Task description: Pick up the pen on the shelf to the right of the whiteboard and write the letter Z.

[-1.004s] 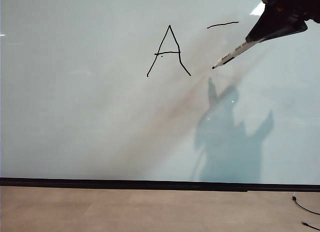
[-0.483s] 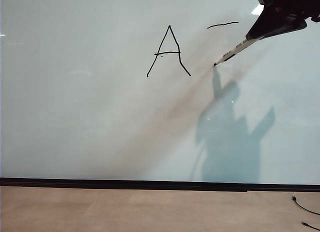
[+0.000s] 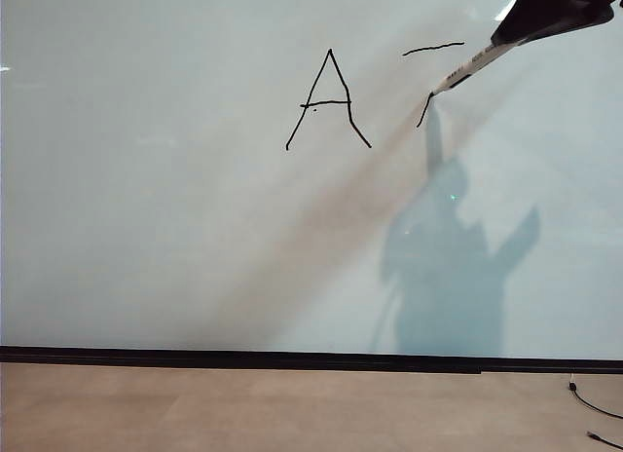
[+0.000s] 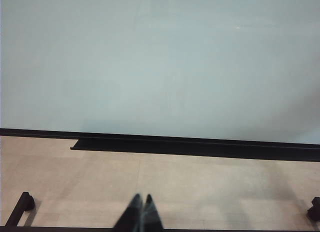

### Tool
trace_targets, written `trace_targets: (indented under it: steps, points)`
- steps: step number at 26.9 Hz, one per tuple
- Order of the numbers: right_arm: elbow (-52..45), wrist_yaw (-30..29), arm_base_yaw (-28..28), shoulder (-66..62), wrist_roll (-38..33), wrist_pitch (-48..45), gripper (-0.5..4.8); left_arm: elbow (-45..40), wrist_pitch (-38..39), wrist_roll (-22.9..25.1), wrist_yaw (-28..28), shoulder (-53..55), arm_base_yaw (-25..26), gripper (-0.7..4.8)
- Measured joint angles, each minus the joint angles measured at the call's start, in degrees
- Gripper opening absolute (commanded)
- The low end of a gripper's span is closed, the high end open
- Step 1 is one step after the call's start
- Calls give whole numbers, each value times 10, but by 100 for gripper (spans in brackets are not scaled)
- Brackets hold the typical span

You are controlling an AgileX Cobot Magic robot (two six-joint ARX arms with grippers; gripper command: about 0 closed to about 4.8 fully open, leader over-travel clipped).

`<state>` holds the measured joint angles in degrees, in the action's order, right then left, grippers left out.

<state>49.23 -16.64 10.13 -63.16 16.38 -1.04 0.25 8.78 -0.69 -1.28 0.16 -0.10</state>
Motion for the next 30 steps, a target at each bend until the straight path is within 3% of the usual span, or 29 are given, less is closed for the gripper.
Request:
trace_targets:
  steps: [30]
  points:
    - [4, 53, 0, 51, 0, -5, -9, 0, 0, 0, 0, 0, 0, -4]
